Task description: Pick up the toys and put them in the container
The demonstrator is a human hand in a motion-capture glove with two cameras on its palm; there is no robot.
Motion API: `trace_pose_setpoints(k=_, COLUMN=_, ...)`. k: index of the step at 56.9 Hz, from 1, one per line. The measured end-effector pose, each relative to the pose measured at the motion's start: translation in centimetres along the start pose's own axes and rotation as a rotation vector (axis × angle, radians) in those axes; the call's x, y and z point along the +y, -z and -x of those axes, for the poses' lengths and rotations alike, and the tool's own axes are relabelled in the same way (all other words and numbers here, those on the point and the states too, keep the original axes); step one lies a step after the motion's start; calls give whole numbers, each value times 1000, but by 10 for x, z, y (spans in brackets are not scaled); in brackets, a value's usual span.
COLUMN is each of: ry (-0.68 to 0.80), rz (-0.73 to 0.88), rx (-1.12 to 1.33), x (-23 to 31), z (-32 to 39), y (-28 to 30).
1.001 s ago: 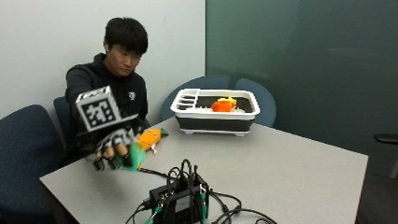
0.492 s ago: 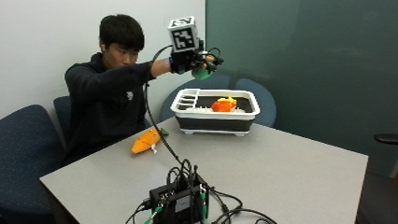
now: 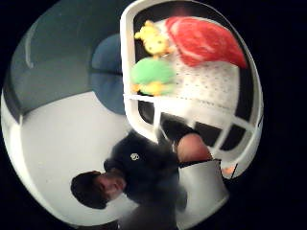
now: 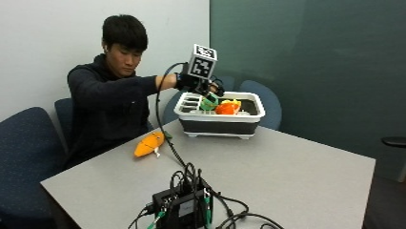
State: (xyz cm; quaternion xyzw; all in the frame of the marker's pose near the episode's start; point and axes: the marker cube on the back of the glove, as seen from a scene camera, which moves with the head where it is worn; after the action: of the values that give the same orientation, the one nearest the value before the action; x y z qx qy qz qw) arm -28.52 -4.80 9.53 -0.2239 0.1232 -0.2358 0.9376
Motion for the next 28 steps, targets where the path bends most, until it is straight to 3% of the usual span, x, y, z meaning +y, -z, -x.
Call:
trace_pose_setpoints(k=5, ry=17, rz=-14, rx=-151, x=43, z=-38, y=8)
trace_pose_setpoints(k=10, ry=134, rz=15, rx=-176, x=92, z=-110, y=14)
trace_pose_setpoints(k=17, ry=-30, rz=51, rx=-78, x=121, z=-104, y=-40)
trace_pose_setpoints(k=28, ry=0, rz=116, rx=-65, x=150, z=-126, y=-106)
